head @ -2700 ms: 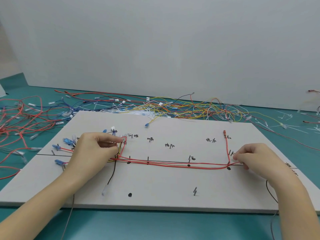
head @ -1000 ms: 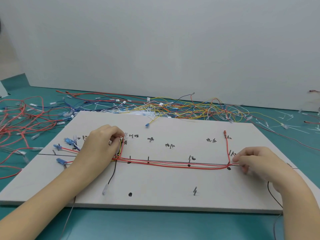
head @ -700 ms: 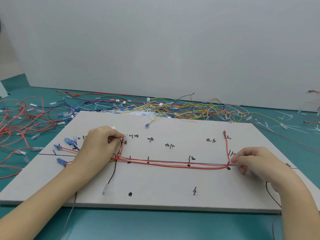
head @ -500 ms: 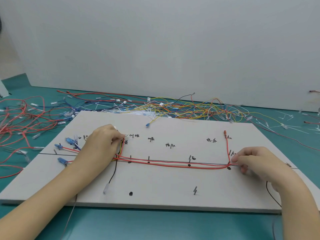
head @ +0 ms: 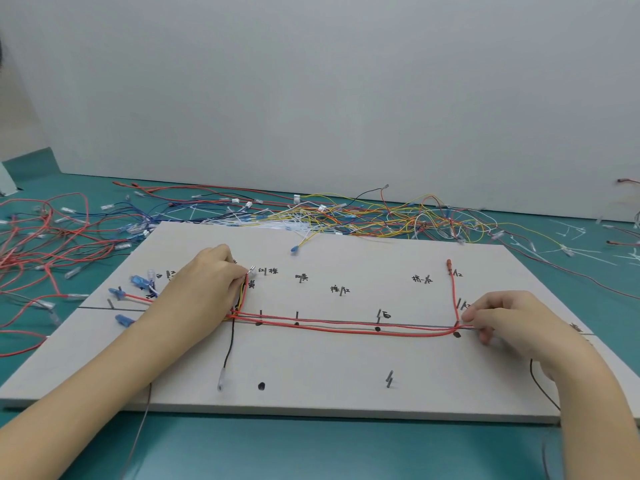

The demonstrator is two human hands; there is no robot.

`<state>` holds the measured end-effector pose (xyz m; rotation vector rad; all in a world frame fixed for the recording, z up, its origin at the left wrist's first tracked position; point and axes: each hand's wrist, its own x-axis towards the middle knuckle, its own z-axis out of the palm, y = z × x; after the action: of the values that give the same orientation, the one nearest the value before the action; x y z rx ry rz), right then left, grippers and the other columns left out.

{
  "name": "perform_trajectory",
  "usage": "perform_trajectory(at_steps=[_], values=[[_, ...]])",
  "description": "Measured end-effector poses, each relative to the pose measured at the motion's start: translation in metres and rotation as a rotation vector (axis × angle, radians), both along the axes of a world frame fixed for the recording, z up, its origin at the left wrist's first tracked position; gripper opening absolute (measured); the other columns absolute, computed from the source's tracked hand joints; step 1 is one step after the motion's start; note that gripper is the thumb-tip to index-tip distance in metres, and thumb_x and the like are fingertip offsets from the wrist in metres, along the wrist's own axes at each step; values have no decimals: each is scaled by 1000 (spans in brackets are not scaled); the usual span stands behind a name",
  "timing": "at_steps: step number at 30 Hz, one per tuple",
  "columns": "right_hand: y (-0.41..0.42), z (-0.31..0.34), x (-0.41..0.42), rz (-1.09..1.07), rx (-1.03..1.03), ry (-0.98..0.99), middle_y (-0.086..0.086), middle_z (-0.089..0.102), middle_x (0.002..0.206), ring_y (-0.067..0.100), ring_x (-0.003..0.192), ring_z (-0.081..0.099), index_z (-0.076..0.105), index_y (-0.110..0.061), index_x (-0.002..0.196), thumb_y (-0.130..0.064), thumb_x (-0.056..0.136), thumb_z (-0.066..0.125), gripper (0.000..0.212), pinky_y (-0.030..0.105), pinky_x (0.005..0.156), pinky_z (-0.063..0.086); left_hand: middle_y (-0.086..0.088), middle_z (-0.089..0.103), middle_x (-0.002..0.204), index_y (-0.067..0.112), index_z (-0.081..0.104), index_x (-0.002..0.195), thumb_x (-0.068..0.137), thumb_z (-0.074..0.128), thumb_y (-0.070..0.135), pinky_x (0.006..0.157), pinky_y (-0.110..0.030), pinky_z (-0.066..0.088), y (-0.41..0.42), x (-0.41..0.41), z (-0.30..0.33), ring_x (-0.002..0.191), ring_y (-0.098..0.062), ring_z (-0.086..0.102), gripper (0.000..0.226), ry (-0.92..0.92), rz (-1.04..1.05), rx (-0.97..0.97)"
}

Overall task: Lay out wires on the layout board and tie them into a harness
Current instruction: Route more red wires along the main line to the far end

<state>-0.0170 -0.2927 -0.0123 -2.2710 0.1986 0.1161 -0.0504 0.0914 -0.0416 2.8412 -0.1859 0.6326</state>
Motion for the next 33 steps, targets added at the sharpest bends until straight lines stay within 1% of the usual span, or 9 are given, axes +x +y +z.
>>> perform_trajectory(at_steps=[4,8,12,14,15,17,22,27,33], values=[[-1,-1,0,4,-4,2,3,57,45,23,61,47,71,-5,72,-10,85,67,15,30,59,32,-8,56,83,7,76,95,92,57,4,65,-35,42,-2,-3,1,83,-29,52,19,8,-25,24],[-1,-1,0,6,-2,6,2,57,45,22,60,48,71,-6,72,-11,85,67,15,30,60,33,-6,61,75,9,77,89,87,62,1,60,-31,39,-1,-3,-1,78,-32,60,17,-32,-1,-14],[-3,-2,1,-1,7,11,3,58,45,21,60,48,72,-7,72,-10,85,67,14,31,60,31,3,63,72,11,77,91,82,66,-2,65,-29,46,6,1,-4,71,-22,61,20,-9,-27,-131],[-5,-2,0,-8,7,17,3,58,46,21,61,49,72,-8,73,-9,85,66,13,31,60,31,10,64,69,13,78,91,82,68,-2,68,-13,44,8,-1,-3,64,-6,60,20,-17,-21,-259],[-5,-2,0,-11,9,21,4,58,46,21,60,49,72,-8,72,-9,84,66,13,31,61,31,10,67,69,14,78,90,83,68,-1,67,-5,41,8,-2,-1,63,-7,61,20,-17,-13,-314],[-6,-1,0,-18,20,25,5,57,46,20,57,48,71,-7,71,-7,84,66,13,29,60,32,11,71,69,18,78,88,85,68,3,64,-1,41,8,-6,2,70,-5,64,19,8,-12,-388],[-8,-1,1,-43,37,14,4,54,43,20,54,48,71,-4,72,-5,83,67,11,28,57,33,19,70,70,24,75,87,83,72,11,63,-5,44,9,-14,4,70,6,64,13,116,-19,-478],[-11,0,1,-59,20,57,8,54,44,20,48,47,71,-5,72,6,80,60,17,28,55,35,13,66,76,30,72,81,86,71,26,70,-25,48,8,-18,3,76,-1,59,6,145,-24,-428],[-9,-4,3,-110,-5,9,7,56,44,24,50,49,69,-5,71,10,75,58,19,29,59,40,13,55,93,32,71,87,88,67,22,78,-28,36,6,-17,-2,94,-13,51,10,128,-38,-324]])
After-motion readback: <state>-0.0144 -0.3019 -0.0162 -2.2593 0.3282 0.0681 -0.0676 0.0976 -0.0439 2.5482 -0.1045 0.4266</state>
